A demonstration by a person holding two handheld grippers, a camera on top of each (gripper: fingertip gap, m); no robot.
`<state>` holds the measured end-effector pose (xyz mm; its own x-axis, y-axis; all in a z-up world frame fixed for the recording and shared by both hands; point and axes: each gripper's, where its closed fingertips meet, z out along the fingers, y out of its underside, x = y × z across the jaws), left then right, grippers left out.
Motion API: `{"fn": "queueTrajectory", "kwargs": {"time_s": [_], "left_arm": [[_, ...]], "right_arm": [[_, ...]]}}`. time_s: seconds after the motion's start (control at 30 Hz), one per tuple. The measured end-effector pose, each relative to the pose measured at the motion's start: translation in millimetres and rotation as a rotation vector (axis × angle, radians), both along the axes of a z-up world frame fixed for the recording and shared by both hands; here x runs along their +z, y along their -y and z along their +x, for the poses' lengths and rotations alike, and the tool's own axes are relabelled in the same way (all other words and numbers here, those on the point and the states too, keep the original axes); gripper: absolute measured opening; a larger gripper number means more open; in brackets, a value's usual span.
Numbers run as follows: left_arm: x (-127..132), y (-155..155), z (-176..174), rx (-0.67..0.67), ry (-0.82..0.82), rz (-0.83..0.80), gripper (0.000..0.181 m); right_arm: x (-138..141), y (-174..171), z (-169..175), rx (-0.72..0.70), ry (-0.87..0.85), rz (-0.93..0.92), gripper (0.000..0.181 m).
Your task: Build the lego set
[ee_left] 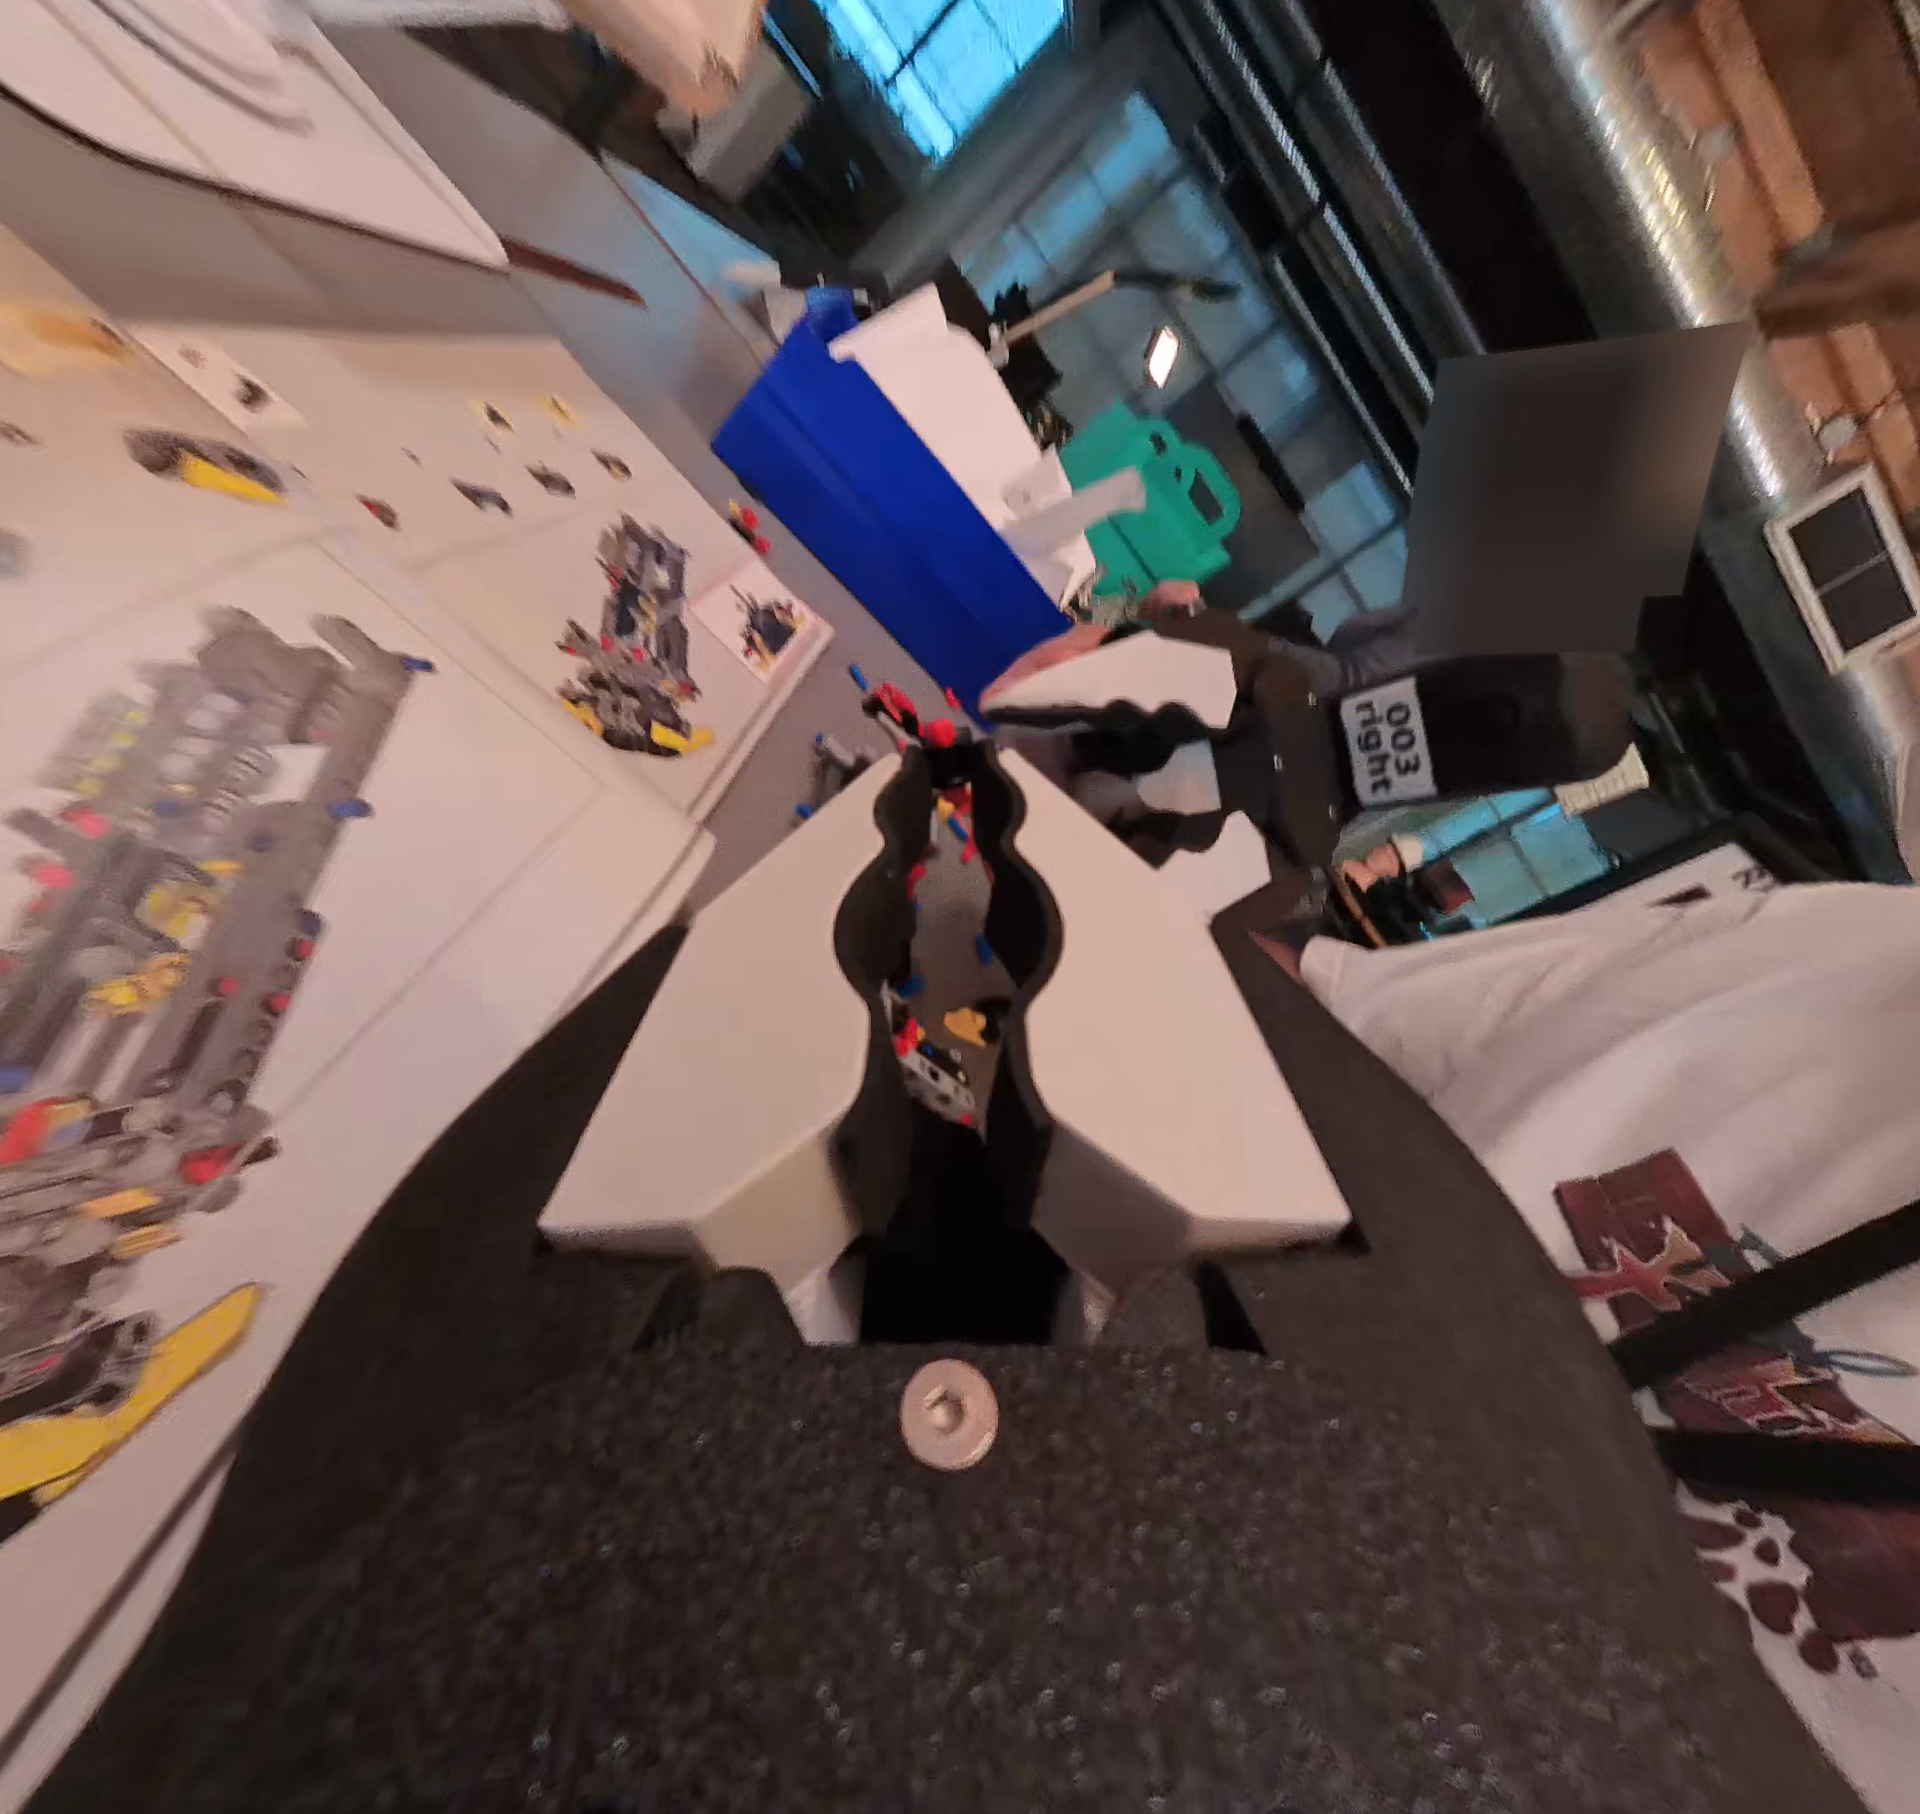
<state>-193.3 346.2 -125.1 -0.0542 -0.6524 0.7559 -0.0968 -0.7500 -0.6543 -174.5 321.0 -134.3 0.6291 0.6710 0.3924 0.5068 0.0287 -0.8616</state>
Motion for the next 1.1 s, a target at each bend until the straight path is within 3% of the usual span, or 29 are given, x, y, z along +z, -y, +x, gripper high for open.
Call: {"fn": "queueTrajectory", "kwargs": {"time_s": [0.2, 0.37, 0.63, 1.1], "left_arm": [[-16, 36, 21, -0.110, -0.099, 0.053, 0.006], [-21, 43, 28, -0.110, -0.124, 0.087, 0.006], [-19, 45, 29, -0.101, -0.114, 0.103, 0.006], [-22, 56, 28, -0.187, -0.101, 0.066, 0.006]], "right_arm": [[-17, -1, -2, -0.017, 0.093, -0.048, 0.032], [-20, 0, -2, -0.017, 0.145, -0.030, 0.013], [-17, 2, -1, -0.025, 0.166, -0.035, 0.011], [-21, 11, 0, 0.011, 0.359, 0.062, 0.006]]}}
